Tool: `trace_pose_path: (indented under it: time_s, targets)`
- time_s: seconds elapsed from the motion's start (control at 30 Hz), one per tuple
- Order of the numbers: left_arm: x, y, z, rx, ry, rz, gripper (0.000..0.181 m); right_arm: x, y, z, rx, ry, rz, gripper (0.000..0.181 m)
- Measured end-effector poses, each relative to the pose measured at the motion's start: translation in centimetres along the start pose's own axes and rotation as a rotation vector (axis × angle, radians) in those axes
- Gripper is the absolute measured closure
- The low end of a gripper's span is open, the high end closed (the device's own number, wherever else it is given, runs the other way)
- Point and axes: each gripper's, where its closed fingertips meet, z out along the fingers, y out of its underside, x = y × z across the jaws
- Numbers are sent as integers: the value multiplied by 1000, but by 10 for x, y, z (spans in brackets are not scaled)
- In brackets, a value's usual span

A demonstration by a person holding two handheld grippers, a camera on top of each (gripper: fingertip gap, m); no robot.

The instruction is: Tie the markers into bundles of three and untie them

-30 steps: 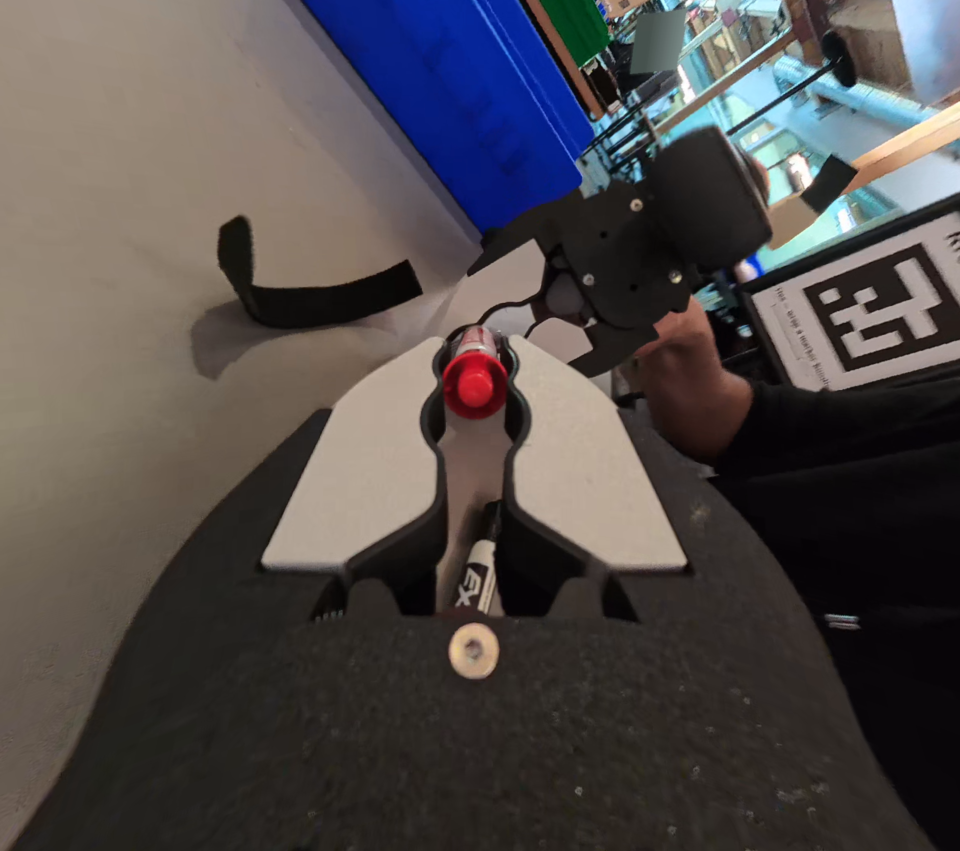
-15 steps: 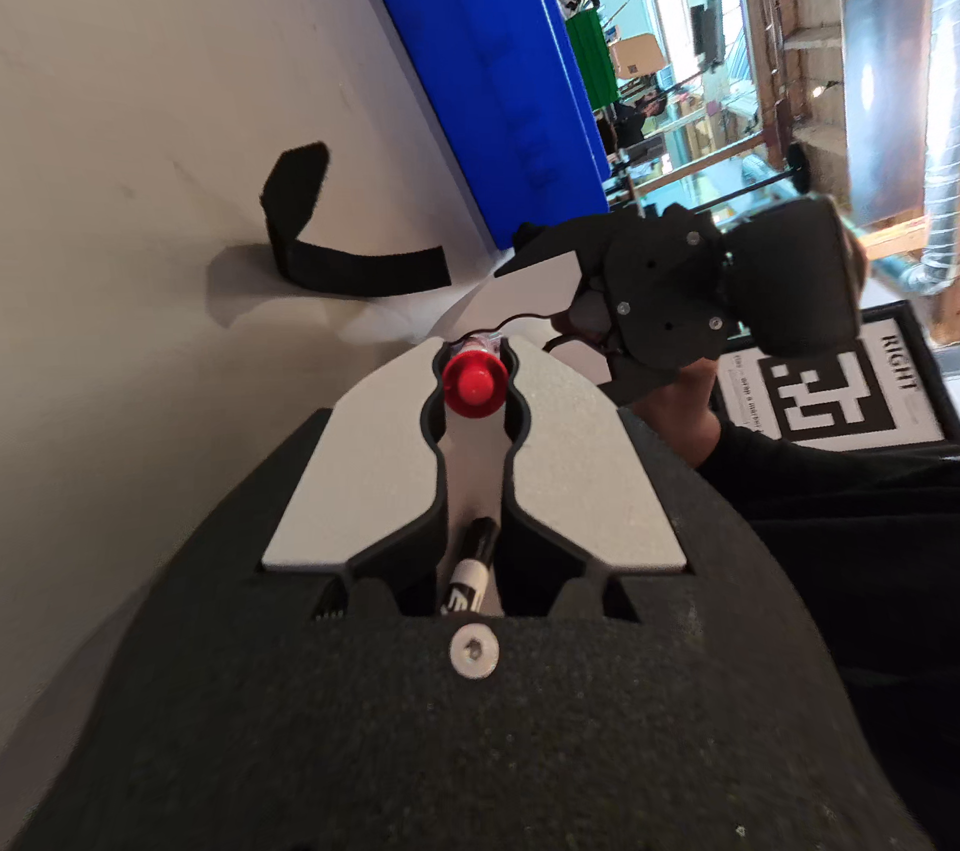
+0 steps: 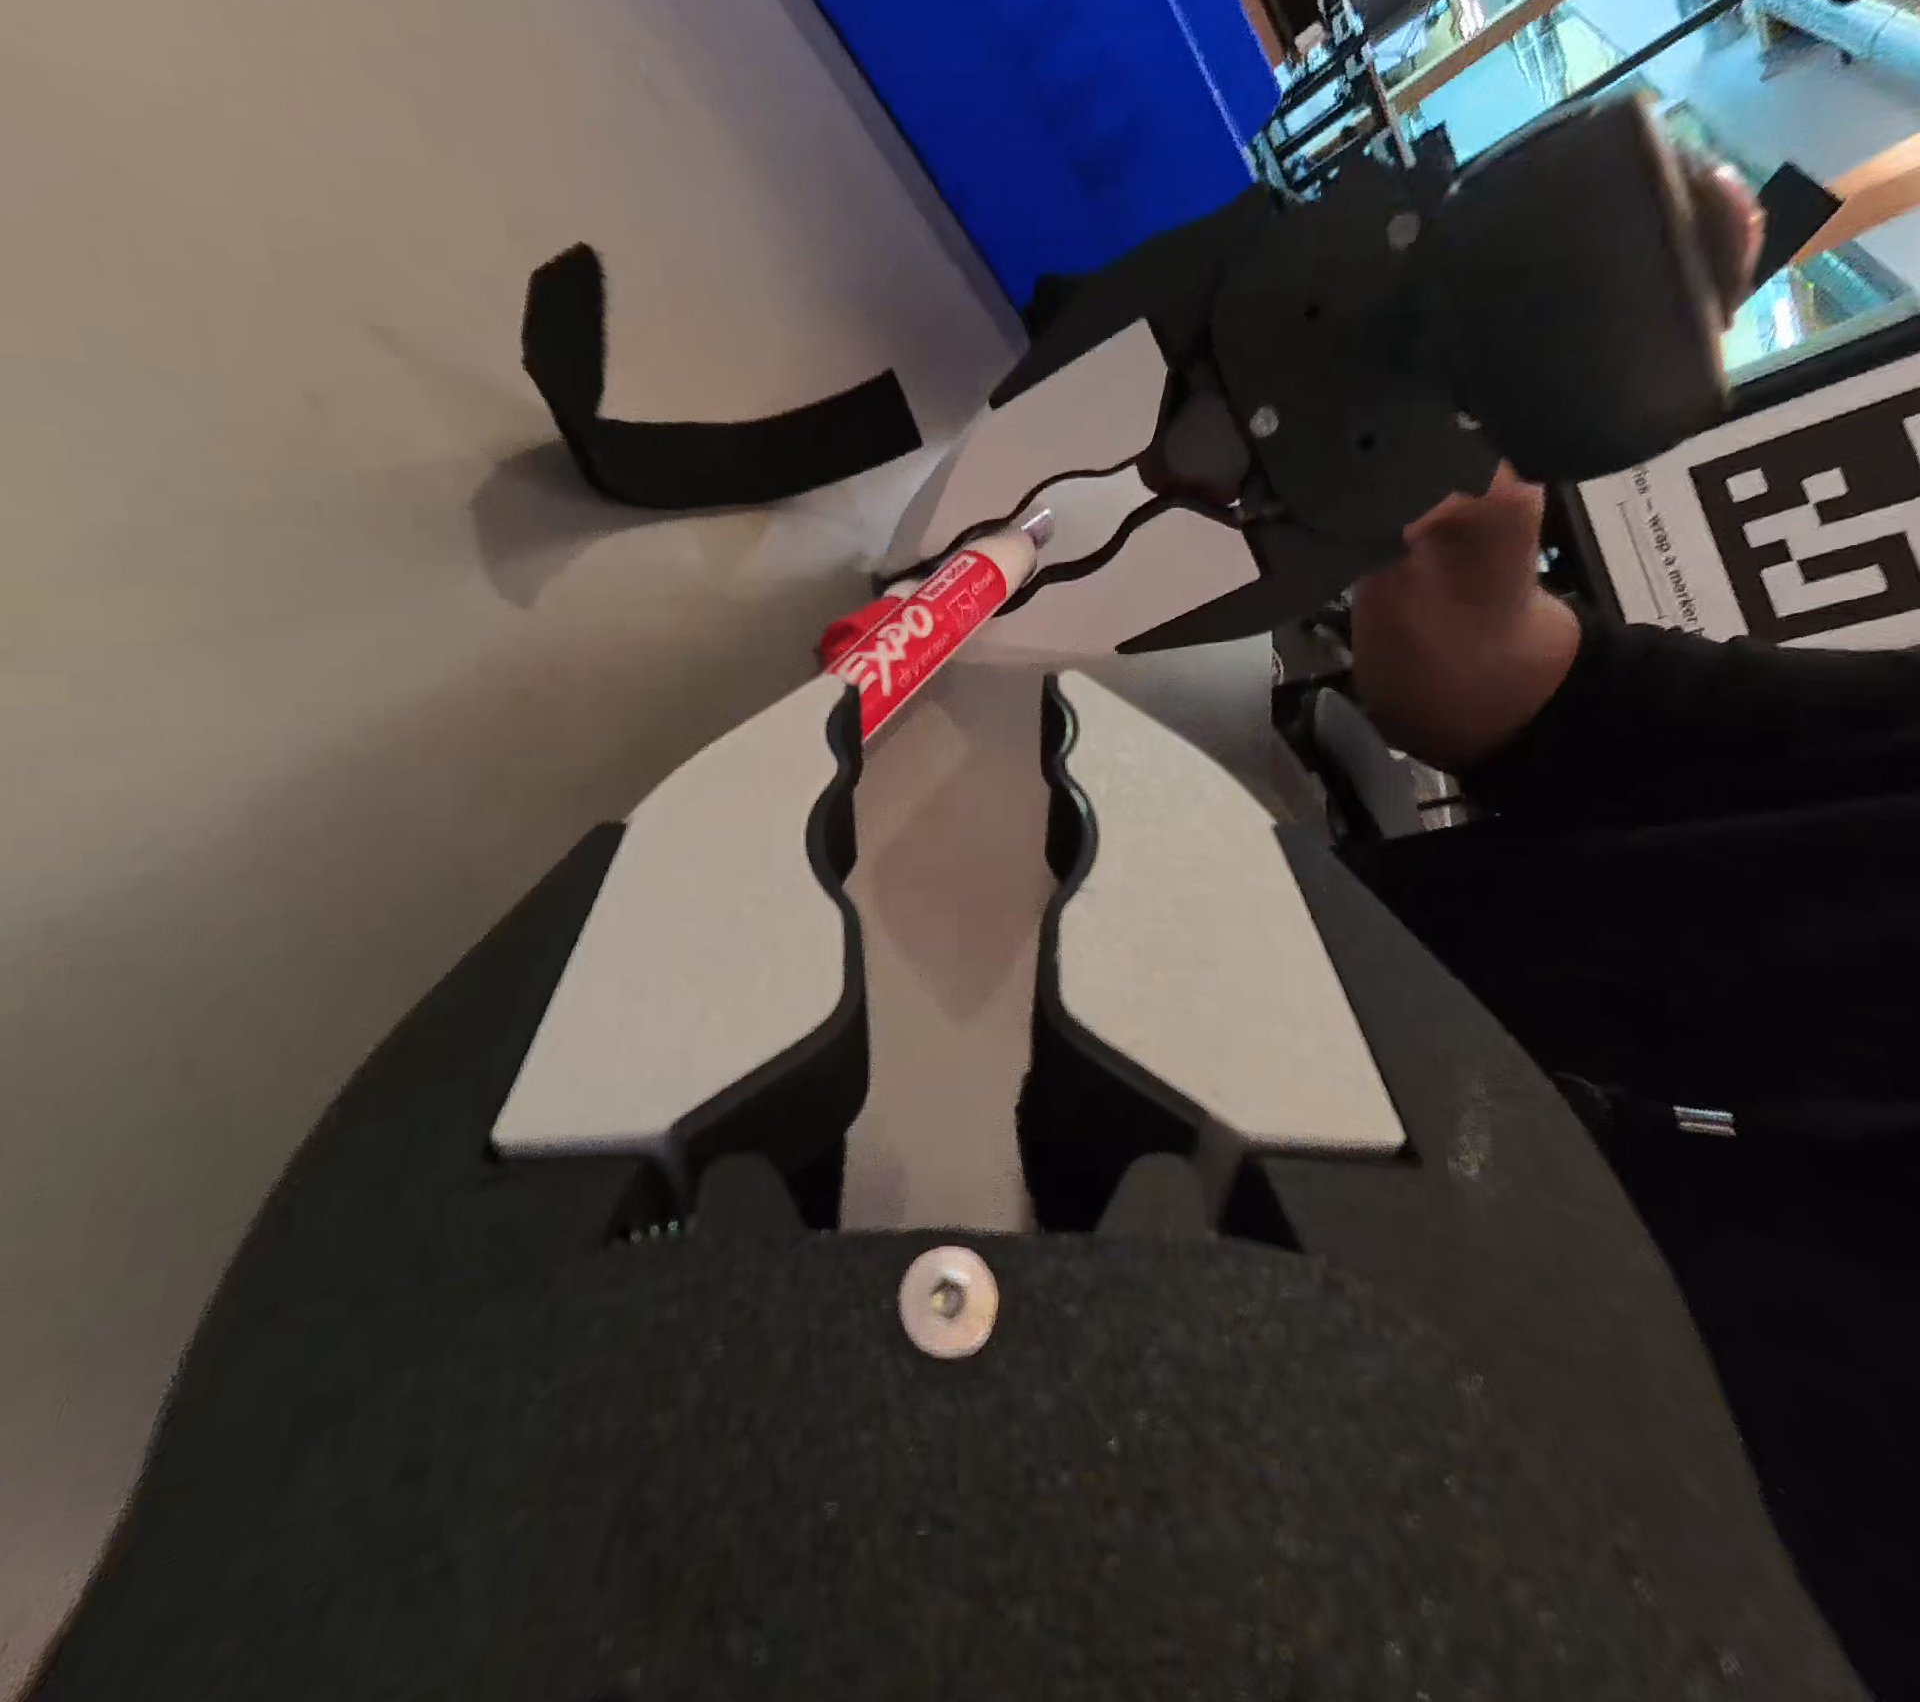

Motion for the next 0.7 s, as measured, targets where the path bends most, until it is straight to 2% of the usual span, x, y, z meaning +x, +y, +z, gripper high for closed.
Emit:
trace_pose_path:
  time_s: [0.13, 0.2, 0.3, 0.37, 0.43, 0.6, 0.7]
  targets:
    - [4, 1, 13, -70, -16, 86, 144, 0, 0, 0, -4, -3, 2, 163]
    - [7, -3, 2, -64, -27, 129, 144, 0, 0, 0, -9, -3, 0, 163]
    - [-13, 17, -19, -214, -183, 280, 145, 0, 0, 0, -12, -2, -5, 163]
    - [-29, 28, -30, -293, -283, 373, 149, 0, 0, 0, -4, -4, -2, 163]
    - [-35, 32, -34, -338, -309, 390, 155, 0, -1, 0, 7, -6, 1, 163]
    - [-46, 27, -26, -328, -330, 400, 177, 0, -1, 0, 8, -2, 0, 163]
    - [-50, 24, -18, -339, -342, 411, 181, 0, -1, 0, 11, -3, 2, 163]
